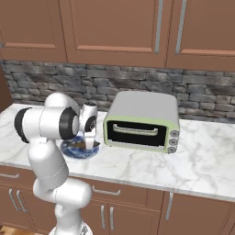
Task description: Place the fish on the counter behind the older fish on the same shelf of the fridge to maintain FIFO order. Close the fridge door when finished.
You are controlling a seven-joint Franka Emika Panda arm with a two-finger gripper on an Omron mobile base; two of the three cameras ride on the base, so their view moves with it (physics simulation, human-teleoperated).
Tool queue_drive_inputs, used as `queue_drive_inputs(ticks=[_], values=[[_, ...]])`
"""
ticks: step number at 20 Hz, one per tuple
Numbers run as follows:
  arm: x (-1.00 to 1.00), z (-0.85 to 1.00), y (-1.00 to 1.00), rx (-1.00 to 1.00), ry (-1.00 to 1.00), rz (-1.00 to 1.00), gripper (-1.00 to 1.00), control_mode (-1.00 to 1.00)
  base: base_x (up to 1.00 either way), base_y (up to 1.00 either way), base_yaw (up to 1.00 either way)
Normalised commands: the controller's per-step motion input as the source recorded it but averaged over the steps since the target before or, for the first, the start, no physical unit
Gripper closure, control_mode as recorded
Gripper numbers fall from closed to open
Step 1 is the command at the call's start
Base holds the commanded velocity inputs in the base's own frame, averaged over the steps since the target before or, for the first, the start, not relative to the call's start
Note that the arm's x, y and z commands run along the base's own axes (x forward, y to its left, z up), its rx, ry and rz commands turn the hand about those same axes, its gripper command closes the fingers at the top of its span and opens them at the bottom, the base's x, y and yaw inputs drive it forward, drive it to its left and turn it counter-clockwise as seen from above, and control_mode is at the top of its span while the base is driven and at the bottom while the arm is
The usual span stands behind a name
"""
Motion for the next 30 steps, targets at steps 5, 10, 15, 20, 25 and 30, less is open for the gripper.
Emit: queue_drive_inputs(ticks=[5, 10, 15, 20, 25, 30], values=[[0.00, -0.59, 0.44, 0.00, 0.10, 0.00, 1.00, -1.00, 0.00, 0.00, 0.00], [-0.23, -0.19, 0.29, -0.01, -0.06, 0.03, 1.00, -1.00, 0.00, 0.00, 0.00], [-0.26, -0.01, 0.32, 0.00, -0.15, 0.00, 1.00, -1.00, 0.00, 0.00, 0.00], [-0.65, 0.29, 0.18, 0.00, -0.23, 0.00, 1.00, -1.00, 0.00, 0.00, 0.00], [-0.95, 0.69, 0.01, 0.00, -0.26, 0.00, 1.00, -1.00, 0.00, 0.00, 0.00], [-0.98, 0.80, 0.00, 0.00, -0.21, 0.00, 1.00, -1.00, 0.00, 0.00, 0.00]])
